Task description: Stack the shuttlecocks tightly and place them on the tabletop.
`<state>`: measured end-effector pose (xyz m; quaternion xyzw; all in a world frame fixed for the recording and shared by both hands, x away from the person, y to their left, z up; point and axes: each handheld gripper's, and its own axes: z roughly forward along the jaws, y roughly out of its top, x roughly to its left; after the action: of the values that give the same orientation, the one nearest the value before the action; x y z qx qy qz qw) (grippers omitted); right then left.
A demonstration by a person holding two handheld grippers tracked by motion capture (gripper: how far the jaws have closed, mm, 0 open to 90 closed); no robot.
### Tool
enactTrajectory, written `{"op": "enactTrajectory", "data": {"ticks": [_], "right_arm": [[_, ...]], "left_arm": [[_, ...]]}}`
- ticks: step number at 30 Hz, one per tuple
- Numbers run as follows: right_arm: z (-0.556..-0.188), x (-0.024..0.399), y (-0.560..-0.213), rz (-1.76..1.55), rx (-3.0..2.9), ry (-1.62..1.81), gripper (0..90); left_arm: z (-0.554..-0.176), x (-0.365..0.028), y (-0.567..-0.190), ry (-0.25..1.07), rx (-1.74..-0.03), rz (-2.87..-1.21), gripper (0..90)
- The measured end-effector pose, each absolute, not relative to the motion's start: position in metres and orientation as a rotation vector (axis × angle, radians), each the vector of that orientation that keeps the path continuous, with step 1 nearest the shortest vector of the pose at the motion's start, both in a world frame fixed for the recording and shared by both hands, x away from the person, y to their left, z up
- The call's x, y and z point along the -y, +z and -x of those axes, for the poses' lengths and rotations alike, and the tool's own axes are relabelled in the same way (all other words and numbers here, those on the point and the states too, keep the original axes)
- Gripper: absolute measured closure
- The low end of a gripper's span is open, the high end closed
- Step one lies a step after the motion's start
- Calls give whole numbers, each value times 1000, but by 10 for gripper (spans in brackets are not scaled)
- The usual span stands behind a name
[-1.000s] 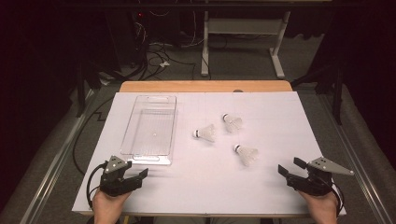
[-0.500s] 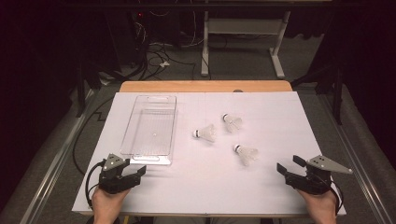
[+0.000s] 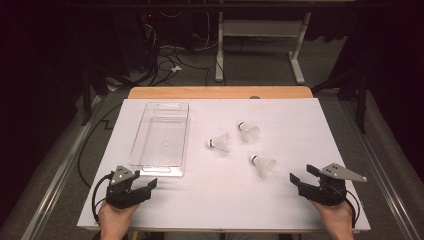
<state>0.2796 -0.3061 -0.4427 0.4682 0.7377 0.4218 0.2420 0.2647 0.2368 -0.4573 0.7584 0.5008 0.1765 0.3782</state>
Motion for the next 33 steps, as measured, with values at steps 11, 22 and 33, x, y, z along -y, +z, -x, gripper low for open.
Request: {"op": "enactTrajectory", "data": {"ticks": [11, 22, 33], "right_arm": [[-282, 290, -445, -1276, -2066, 1154, 333], [-289, 269, -442, -1318, -2135, 1142, 410], [-297, 253, -435, -1363, -2233, 1118, 499]], "left_arm": [[-264, -236, -457, 452, -1283, -1938, 311], [-263, -235, -457, 452, -1268, -1934, 311], [-263, -235, -457, 457, -1275, -1931, 312]]}}
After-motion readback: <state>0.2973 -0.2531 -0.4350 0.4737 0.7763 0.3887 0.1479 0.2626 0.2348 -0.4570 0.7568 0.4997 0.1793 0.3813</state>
